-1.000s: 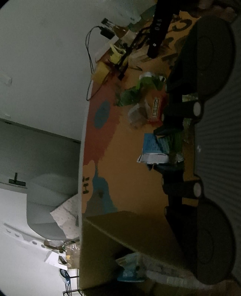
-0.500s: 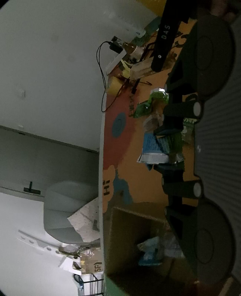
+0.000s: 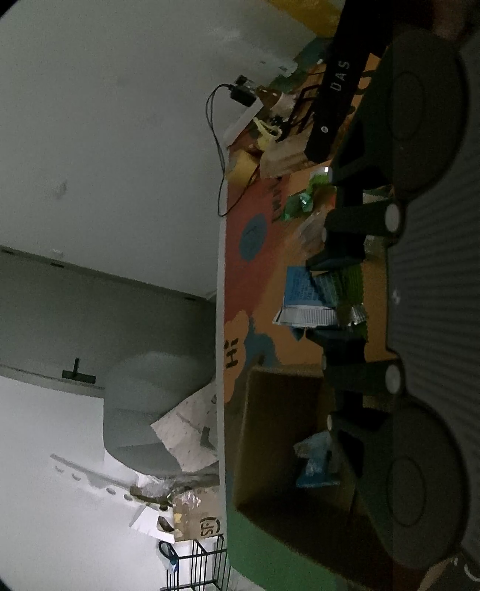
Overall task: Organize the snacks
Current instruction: 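Carry both packets over the cardboard box and open both grippers inside, then move both grippers back to the snack packets on the mat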
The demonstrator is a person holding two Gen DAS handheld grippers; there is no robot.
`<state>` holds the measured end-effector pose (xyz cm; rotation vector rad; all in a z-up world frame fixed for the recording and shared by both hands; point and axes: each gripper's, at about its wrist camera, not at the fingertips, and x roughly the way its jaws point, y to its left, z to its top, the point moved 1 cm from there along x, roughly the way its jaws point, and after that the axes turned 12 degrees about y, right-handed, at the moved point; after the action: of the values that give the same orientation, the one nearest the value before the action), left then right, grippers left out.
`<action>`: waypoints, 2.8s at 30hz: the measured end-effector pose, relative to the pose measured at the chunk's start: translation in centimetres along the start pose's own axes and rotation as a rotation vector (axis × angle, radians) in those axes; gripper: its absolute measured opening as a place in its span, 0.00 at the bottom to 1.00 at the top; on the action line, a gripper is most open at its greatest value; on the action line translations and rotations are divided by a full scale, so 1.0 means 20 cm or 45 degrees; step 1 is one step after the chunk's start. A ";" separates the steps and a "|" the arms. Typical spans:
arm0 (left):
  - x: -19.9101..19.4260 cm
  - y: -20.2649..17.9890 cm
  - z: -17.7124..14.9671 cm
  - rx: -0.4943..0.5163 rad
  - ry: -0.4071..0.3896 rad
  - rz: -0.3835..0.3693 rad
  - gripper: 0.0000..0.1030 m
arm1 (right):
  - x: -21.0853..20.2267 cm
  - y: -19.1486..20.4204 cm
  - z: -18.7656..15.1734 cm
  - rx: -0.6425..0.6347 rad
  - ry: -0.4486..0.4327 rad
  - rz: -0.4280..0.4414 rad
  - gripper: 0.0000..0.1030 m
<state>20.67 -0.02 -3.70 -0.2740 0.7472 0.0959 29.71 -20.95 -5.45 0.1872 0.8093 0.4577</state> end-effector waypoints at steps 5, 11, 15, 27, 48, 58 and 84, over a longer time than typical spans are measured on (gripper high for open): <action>-0.05 0.09 0.01 -0.031 -0.021 0.018 0.31 | 0.00 0.11 0.00 -0.043 0.004 0.040 0.32; -0.09 0.20 0.01 -0.069 -0.028 0.046 0.31 | 0.03 0.24 -0.01 -0.096 0.027 0.076 0.32; -0.12 0.27 0.02 -0.097 -0.037 0.067 0.31 | 0.04 0.33 -0.02 -0.131 0.040 0.098 0.32; -0.17 0.52 0.02 -0.195 -0.052 0.115 0.31 | 0.10 0.56 -0.03 -0.220 0.072 0.144 0.32; -0.31 0.74 0.01 -0.308 -0.093 0.161 0.60 | 0.18 0.87 -0.07 -0.314 0.197 0.343 0.38; -0.35 0.74 -0.02 -0.328 -0.113 0.184 0.83 | 0.14 0.79 -0.09 -0.269 0.209 0.316 0.56; -0.20 0.15 -0.07 -0.063 -0.026 0.008 0.87 | -0.15 0.09 -0.09 -0.024 0.128 0.008 0.65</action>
<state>16.27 2.58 -2.72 -0.3178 0.7263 0.1228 26.09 -20.74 -4.16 0.1504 0.9029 0.4832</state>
